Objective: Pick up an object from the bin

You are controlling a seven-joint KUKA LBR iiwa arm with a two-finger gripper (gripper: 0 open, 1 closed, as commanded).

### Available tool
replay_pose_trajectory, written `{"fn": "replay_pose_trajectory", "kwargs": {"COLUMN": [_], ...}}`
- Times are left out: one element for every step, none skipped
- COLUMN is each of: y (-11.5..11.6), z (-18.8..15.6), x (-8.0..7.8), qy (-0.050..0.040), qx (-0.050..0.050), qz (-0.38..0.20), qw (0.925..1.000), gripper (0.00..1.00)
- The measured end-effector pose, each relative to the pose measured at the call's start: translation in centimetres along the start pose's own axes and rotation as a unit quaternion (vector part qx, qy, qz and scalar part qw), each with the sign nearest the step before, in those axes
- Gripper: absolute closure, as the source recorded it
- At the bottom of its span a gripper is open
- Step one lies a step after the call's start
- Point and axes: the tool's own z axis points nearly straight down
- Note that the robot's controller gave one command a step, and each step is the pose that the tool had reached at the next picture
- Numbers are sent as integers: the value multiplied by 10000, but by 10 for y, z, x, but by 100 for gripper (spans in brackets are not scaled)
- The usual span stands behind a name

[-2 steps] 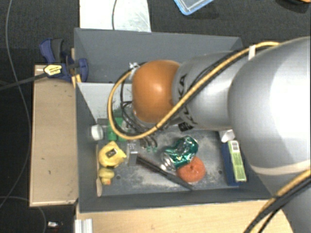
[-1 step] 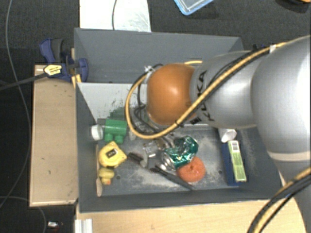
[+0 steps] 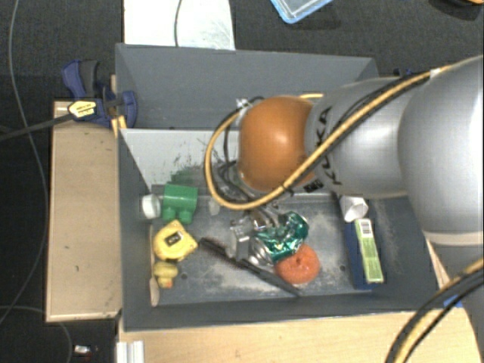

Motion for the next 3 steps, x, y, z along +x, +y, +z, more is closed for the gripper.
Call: {"fn": "replay_pose_trajectory", "kwargs": {"y": [-8, -44, -57], "z": [1, 8, 13], "x": [11, 14, 34], "qy": [5, 5, 3], "qx": [4, 4, 0], "qz": [1282, 921, 1941], "qw": [9917, 9957, 9810], "gripper": [0, 0, 0]}}
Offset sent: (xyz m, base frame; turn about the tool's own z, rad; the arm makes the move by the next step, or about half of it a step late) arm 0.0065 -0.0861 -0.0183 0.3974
